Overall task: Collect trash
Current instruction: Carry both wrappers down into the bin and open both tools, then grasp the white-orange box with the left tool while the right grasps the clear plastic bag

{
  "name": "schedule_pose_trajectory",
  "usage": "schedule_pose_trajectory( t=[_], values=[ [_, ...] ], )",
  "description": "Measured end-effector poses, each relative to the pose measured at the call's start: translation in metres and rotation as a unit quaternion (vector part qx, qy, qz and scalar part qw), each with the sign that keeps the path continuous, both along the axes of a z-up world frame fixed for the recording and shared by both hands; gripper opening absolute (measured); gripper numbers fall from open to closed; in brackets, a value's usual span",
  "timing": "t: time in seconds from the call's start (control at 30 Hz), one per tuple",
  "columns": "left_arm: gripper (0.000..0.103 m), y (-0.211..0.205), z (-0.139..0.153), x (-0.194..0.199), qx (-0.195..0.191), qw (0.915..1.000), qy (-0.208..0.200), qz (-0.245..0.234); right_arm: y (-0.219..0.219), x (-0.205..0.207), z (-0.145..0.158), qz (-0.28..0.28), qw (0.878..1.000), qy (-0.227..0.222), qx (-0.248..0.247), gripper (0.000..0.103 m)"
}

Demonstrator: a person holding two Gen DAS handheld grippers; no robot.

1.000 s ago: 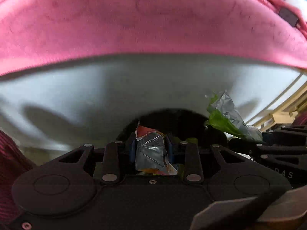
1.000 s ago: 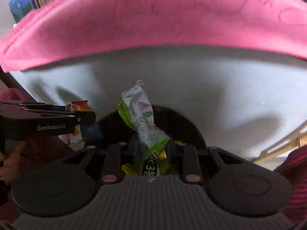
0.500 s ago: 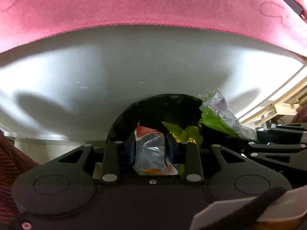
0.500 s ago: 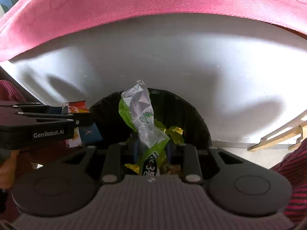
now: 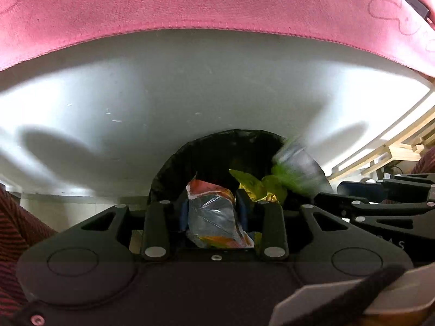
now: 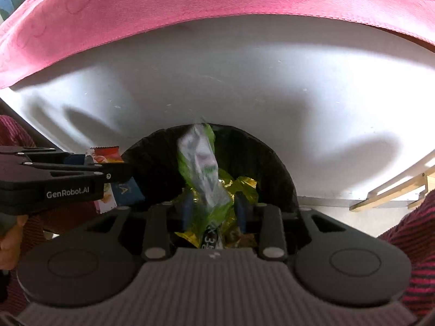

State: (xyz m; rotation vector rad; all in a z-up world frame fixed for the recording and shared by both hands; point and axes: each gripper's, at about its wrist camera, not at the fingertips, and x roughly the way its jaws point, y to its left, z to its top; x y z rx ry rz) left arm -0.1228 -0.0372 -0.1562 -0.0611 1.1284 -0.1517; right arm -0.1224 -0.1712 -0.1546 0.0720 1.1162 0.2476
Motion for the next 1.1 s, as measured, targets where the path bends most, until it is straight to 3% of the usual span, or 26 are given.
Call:
schedule_pose_trajectory(
  t=[0.1, 0.23, 0.4, 0.53, 0.67, 0.87, 1.1],
  values=[
    [0.043, -0.001, 0.001, -0.001, -0.001, 1.0000, -0.002, 0.001, 0.000, 0.000, 0.000, 0.002, 1.000, -0.002, 0.002, 0.065],
    [0.055, -0.001, 0.006, 0.000, 0.000, 0.9999, -0.010, 0.005, -0.002, 0.000, 0.002, 0.004, 1.000, -0.007, 0.000, 0.069],
    [0.060, 0.001, 0.025, -0.002, 0.006, 0.9993, -0.035, 0.008, -0.004, -0.002, 0.015, 0.009, 1.000, -0.028, -0.001, 0.073],
    [0.059, 0.007, 0.060, -0.008, -0.013, 0.9967, -0.077, 0.019, -0.006, -0.005, 0.041, 0.026, 0.997, -0.065, 0.017, 0.077],
    [0.059, 0.012, 0.101, -0.017, -0.039, 0.9895, -0.139, 0.010, -0.007, -0.009, 0.074, 0.045, 0.992, -0.115, 0.025, 0.082],
    [0.067, 0.027, 0.153, -0.013, -0.043, 0.9763, -0.211, 0.019, -0.019, -0.003, 0.128, 0.054, 0.978, -0.198, 0.034, 0.087],
    [0.077, 0.044, 0.188, 0.029, -0.002, 0.9593, -0.279, 0.045, -0.032, 0.032, 0.163, 0.032, 0.961, -0.275, -0.005, 0.088]
  ],
)
